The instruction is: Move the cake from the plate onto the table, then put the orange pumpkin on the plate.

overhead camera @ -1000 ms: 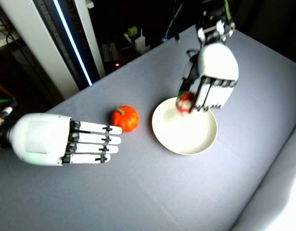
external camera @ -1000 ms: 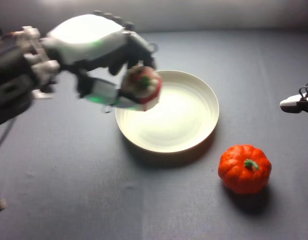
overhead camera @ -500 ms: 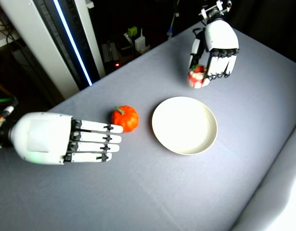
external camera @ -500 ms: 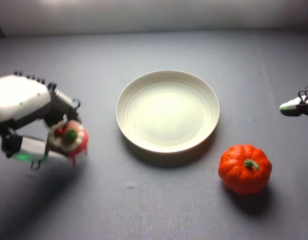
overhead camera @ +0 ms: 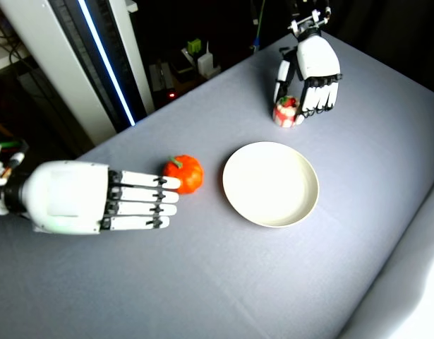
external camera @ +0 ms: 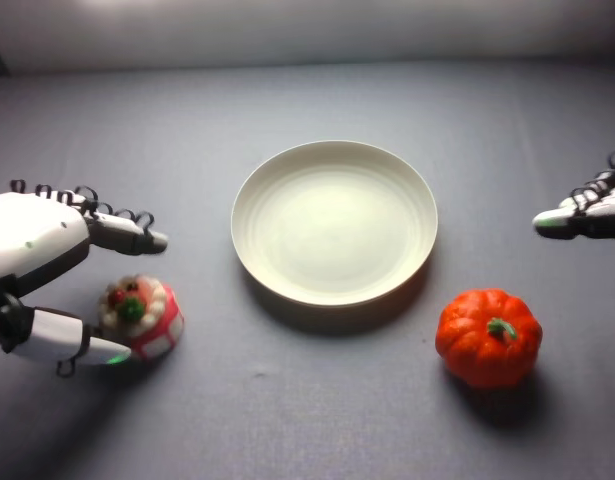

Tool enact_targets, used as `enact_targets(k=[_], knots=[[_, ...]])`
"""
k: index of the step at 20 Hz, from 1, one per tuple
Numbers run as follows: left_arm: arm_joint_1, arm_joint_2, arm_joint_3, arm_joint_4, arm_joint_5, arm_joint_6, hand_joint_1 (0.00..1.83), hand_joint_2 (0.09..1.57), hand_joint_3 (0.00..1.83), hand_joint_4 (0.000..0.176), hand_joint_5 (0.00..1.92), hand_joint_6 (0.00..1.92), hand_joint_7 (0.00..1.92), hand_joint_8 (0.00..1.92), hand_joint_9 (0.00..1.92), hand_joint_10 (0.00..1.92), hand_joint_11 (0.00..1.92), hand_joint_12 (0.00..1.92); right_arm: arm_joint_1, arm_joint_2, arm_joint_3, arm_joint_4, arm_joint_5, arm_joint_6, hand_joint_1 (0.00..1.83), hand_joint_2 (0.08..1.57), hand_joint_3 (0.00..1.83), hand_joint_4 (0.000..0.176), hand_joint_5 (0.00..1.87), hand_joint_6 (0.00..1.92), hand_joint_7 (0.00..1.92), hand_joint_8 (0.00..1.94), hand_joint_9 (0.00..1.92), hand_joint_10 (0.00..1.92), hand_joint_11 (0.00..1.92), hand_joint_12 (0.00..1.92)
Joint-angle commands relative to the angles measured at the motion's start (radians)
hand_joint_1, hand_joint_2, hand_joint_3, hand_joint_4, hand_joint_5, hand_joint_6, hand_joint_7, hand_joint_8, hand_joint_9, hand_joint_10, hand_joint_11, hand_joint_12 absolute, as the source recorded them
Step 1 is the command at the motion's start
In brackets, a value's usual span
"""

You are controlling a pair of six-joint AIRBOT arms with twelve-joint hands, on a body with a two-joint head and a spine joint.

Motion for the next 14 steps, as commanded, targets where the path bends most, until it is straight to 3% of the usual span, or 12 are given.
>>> enact_targets(k=[1,4,5,6,7,9,10,11,12,13,14], knots=[[0.004,0.02,-0.007,-0.014,-0.157,-0.002,0.78,0.92,0.0,0.01,0.45,0.0,0.56,0.0,0.59,0.01,0.21,1.0,0.023,-0.001,0.002,0.003,0.071,0.004,1.11,1.16,0.0,0.0,0.48,0.0,0.51,0.0,0.49,0.01,0.08,0.94],[0.028,0.053,-0.046,-0.015,-0.25,-0.002,0.72,0.9,0.0,0.018,0.36,0.0,0.45,0.0,0.55,0.0,0.19,1.0,0.115,-0.016,0.003,-0.124,-0.012,0.015,1.07,1.04,0.0,0.0,0.45,0.0,0.4,0.0,0.4,0.0,0.0,1.12],[0.037,0.062,-0.06,-0.018,-0.282,-0.002,0.69,0.9,0.0,0.02,0.35,0.0,0.42,0.0,0.52,0.0,0.18,1.0,0.142,-0.023,0.006,-0.164,-0.04,0.025,1.04,1.0,0.0,0.0,0.43,0.0,0.38,0.0,0.36,0.0,0.0,1.06],[0.045,0.069,-0.071,-0.021,-0.315,-0.002,0.68,0.88,0.0,0.061,0.31,0.0,0.4,0.0,0.52,0.0,0.19,1.01,0.161,-0.03,0.008,-0.199,-0.064,0.035,1.04,0.96,0.0,0.0,0.42,0.0,0.37,0.0,0.37,0.01,0.0,1.08],[0.057,0.077,-0.084,-0.025,-0.353,-0.002,0.72,0.87,0.0,0.099,0.28,0.0,0.4,0.0,0.49,0.0,0.13,1.03,0.185,-0.041,0.012,-0.243,-0.096,0.045,1.04,0.93,0.0,0.0,0.41,0.0,0.39,0.0,0.45,0.02,0.03,1.23],[0.079,0.084,-0.102,-0.033,-0.418,-0.014,0.81,0.86,0.0,0.108,0.25,0.0,0.41,0.0,0.5,0.0,0.08,1.16,0.225,-0.07,0.025,-0.314,-0.146,0.061,1.06,0.91,0.0,0.044,0.36,0.0,0.35,0.0,0.51,0.03,0.16,1.28],[0.089,0.084,-0.104,-0.033,-0.443,-0.03,0.82,0.85,0.0,0.098,0.27,0.0,0.42,0.0,0.5,0.0,0.08,1.15,0.237,-0.084,0.034,-0.338,-0.164,0.073,1.04,0.91,0.0,0.064,0.35,0.0,0.33,0.0,0.52,0.02,0.2,1.26],[0.095,0.085,-0.107,-0.033,-0.456,-0.036,0.79,0.86,0.0,0.078,0.27,0.0,0.42,0.0,0.51,0.0,0.1,1.15,0.249,-0.096,0.042,-0.36,-0.175,0.087,1.06,0.92,0.0,0.047,0.38,0.0,0.32,0.0,0.49,0.01,0.2,1.2],[0.1,0.089,-0.112,-0.032,-0.464,-0.036,0.78,0.87,0.01,0.07,0.28,0.0,0.42,0.0,0.5,0.0,0.09,1.15,0.268,-0.115,0.053,-0.394,-0.193,0.104,1.06,0.92,0.0,0.043,0.38,0.0,0.31,0.0,0.47,0.0,0.2,1.18],[0.101,0.089,-0.113,-0.033,-0.465,-0.036,0.78,0.87,0.0,0.067,0.29,0.0,0.41,0.0,0.49,0.0,0.1,1.13,0.275,-0.121,0.055,-0.403,-0.199,0.106,1.09,0.92,0.0,0.049,0.38,0.0,0.32,0.0,0.51,0.02,0.22,1.18],[0.103,0.089,-0.113,-0.035,-0.465,-0.036,0.78,0.87,0.0,0.064,0.29,0.0,0.41,0.0,0.5,0.0,0.1,1.13,0.287,-0.131,0.059,-0.426,-0.215,0.108,1.09,0.92,0.0,0.04,0.38,0.0,0.32,0.0,0.5,0.01,0.2,1.17]])
